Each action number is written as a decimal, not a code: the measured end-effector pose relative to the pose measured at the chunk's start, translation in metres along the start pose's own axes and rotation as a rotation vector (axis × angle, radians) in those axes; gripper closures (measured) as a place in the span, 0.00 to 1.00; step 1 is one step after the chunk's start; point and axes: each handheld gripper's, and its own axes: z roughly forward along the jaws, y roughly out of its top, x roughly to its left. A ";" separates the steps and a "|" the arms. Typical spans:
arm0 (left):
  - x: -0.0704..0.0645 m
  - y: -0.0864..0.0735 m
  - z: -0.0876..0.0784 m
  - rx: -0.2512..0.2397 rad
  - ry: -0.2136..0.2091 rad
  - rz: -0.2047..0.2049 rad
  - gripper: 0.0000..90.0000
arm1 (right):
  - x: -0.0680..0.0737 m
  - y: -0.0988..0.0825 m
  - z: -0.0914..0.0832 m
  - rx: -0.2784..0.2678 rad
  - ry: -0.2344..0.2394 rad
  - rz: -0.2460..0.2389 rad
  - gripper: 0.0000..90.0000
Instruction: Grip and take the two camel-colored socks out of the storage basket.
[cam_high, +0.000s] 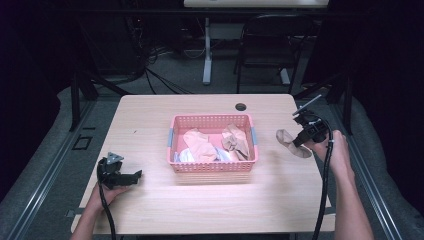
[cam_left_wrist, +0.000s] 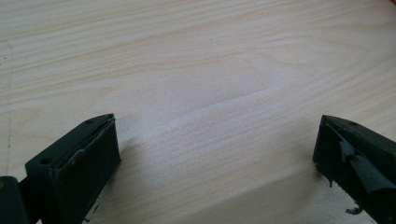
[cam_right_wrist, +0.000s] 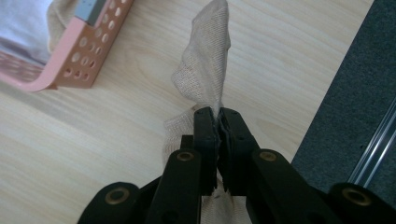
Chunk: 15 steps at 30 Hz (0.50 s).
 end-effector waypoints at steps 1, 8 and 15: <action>0.000 0.000 0.000 0.000 0.000 0.001 0.00 | -0.001 -0.001 0.004 -0.010 0.008 0.013 0.96; 0.000 0.000 0.000 0.000 -0.002 0.002 0.00 | -0.007 -0.001 0.026 0.043 0.027 0.011 0.95; 0.000 0.000 0.000 -0.002 -0.004 0.003 0.00 | -0.003 -0.001 0.051 0.064 0.043 0.014 0.95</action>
